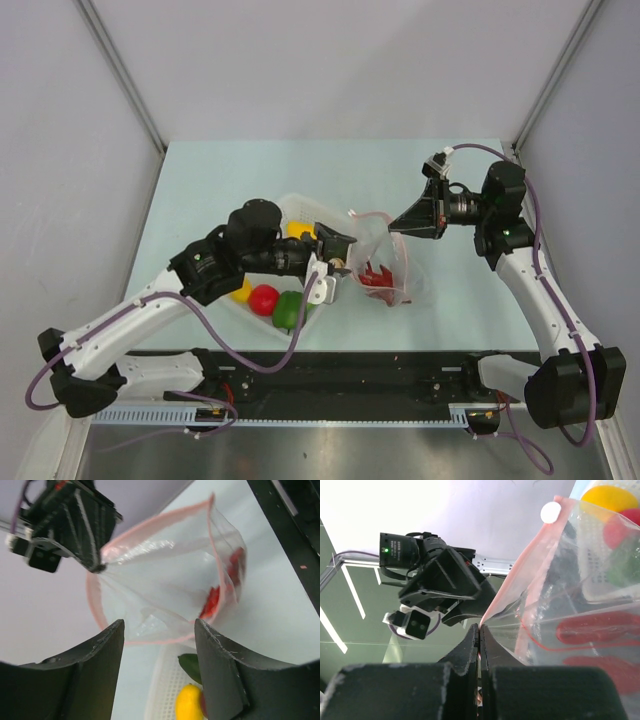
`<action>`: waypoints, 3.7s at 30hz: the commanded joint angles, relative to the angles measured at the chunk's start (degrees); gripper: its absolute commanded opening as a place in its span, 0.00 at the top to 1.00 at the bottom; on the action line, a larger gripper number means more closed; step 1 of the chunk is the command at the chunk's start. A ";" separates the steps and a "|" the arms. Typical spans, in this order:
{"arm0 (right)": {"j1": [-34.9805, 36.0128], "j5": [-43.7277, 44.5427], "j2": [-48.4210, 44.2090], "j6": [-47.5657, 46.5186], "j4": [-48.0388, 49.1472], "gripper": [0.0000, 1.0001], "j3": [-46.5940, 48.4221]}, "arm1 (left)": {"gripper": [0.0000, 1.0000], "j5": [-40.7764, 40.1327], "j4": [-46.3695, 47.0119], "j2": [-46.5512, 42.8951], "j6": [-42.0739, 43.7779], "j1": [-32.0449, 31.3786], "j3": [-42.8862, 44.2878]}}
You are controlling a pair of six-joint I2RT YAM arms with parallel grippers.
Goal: Place the food in the zip-top bag and seal the zipper
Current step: Adjust the zipper food storage bag at the center of the board, then pick up the fake fruit from the bin.
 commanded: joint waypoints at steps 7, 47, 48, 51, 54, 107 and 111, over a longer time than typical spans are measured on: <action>-0.23 -1.87 -0.94 -1.30 1.99 1.00 1.26 | 0.43 4.01 -14.92 5.26 9.73 0.07 4.67; -5.77 9.56 6.97 -78.02 -68.15 1.00 23.41 | 0.69 -12.16 -16.06 24.60 4.81 -7.75 22.34; -5.86 9.29 6.97 -78.29 -68.06 1.00 23.84 | 0.78 -12.94 -16.15 24.86 4.81 -7.75 23.12; -6.56 7.80 7.77 -78.73 -68.93 1.00 27.79 | 1.00 -11.21 -17.11 25.57 1.49 -7.66 29.77; -7.09 6.74 7.68 -78.73 -69.64 1.00 32.72 | 1.00 -9.00 -19.30 26.10 0.33 -8.36 36.03; -5.68 18.17 3.81 -55.80 -44.42 1.00 19.28 | 0.09 5.34 -6.29 7.46 -27.01 28.02 -2.00; -4.54 18.87 3.90 -56.05 -44.15 1.00 18.93 | 0.09 6.38 -11.39 8.87 -25.34 28.55 -5.25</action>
